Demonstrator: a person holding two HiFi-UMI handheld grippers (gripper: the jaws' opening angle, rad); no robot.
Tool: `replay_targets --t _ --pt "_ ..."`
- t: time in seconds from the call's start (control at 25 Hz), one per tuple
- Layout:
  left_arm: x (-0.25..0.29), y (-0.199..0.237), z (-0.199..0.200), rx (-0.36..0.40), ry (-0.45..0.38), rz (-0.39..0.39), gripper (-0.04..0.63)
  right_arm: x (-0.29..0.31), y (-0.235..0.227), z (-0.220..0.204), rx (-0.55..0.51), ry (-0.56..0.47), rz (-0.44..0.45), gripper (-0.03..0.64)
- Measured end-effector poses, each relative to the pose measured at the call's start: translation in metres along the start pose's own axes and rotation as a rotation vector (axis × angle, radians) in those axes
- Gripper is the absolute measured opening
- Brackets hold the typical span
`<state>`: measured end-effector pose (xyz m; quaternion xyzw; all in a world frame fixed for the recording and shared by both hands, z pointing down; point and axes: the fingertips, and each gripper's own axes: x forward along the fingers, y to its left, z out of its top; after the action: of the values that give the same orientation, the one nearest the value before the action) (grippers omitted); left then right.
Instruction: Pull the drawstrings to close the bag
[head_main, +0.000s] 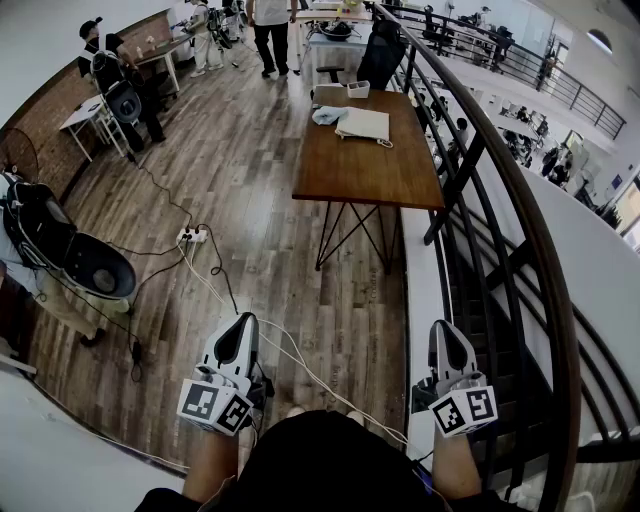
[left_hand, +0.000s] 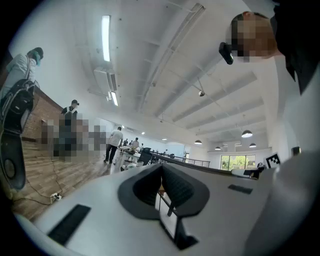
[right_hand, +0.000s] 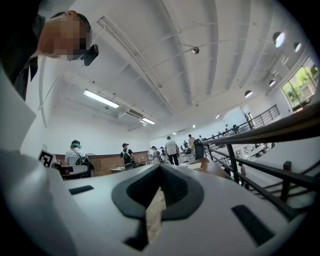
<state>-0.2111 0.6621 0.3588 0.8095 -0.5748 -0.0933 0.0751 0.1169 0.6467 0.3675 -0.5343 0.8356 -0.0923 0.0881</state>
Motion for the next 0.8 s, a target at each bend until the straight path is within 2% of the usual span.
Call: replay_targets --t 0.56,0.8 --pt "0.002 -0.002 0.007 -0.009 -0.011 -0.008 0.015 0.005 0.009 -0.004 -0.025 0.03 0.031 -0.009" --pt "0.001 -0.012 0.002 -0.044 -0.003 -0.032 0.017 -0.003 0.009 -0.002 0.076 0.023 0.072 -0.005"
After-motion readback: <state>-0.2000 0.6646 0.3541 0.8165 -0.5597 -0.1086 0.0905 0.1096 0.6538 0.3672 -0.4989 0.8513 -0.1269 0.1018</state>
